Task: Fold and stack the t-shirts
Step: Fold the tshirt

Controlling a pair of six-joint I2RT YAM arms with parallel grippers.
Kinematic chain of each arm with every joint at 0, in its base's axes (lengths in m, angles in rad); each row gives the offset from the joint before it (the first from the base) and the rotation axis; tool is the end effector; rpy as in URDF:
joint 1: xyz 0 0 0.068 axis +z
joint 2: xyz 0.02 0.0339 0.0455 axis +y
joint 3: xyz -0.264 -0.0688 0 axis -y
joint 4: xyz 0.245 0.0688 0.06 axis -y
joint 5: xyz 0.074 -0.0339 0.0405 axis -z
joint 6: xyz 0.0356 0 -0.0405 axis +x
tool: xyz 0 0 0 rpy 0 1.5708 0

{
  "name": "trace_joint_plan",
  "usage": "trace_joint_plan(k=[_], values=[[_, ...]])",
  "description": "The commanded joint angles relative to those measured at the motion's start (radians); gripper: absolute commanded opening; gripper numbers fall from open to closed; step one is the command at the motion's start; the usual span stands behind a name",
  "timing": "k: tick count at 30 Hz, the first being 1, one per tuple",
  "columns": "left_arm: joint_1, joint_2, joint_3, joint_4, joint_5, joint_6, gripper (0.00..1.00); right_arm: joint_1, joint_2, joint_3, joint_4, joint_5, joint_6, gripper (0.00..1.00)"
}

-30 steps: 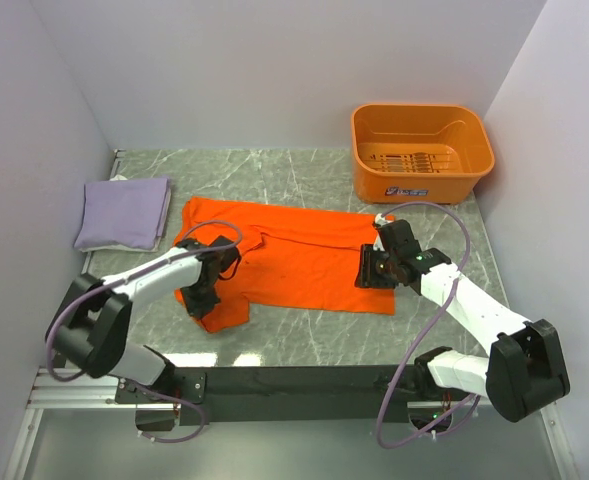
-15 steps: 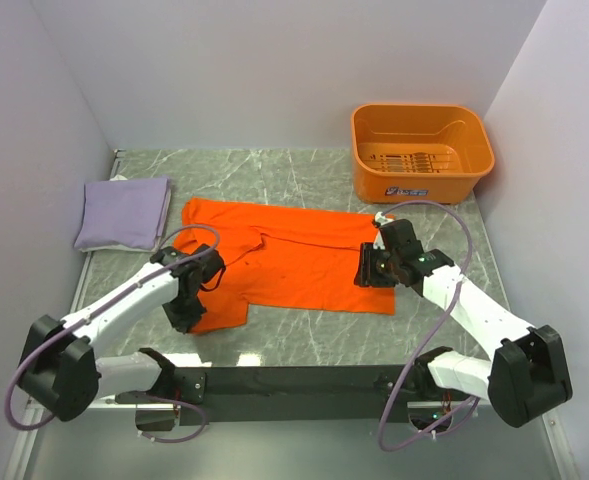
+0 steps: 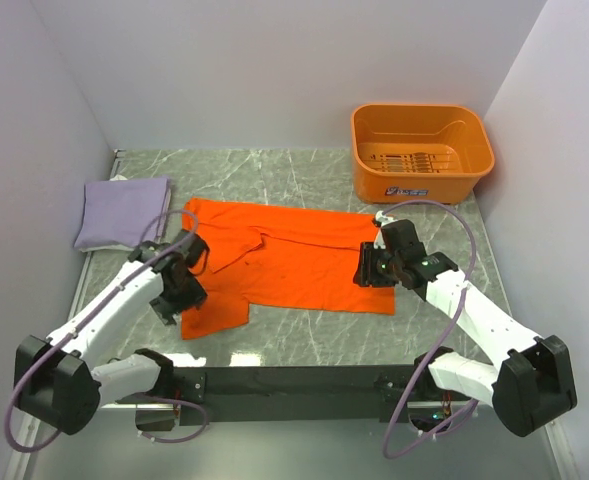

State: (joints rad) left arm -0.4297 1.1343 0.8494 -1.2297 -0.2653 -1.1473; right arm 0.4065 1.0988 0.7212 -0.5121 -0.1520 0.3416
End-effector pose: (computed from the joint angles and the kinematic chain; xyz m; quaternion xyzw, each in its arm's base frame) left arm 0.1552 -0.0609 0.2333 -0.3514 0.9264 0.0734 0.1134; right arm 0.1986 0.0914 0.2293 -0.0558 0.9385 0.1883 0.2839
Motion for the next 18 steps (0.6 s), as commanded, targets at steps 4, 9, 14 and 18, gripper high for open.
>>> trace_joint_plan(k=[4,9,14,18], values=[[0.299,-0.013,-0.061,0.42,-0.008,0.231,0.59,0.025,-0.024,-0.002,0.014,0.012,-0.018,0.48],[0.419,0.116,-0.064,0.559,0.017,0.325,0.57,0.044,-0.022,0.003,-0.008,0.029,-0.013,0.48],[0.428,0.24,-0.073,0.647,0.018,0.376,0.56,0.055,0.001,0.007,-0.031,0.049,-0.001,0.48],[0.453,0.294,-0.084,0.671,0.015,0.386,0.54,0.064,0.016,0.017,-0.06,0.087,0.01,0.48]])
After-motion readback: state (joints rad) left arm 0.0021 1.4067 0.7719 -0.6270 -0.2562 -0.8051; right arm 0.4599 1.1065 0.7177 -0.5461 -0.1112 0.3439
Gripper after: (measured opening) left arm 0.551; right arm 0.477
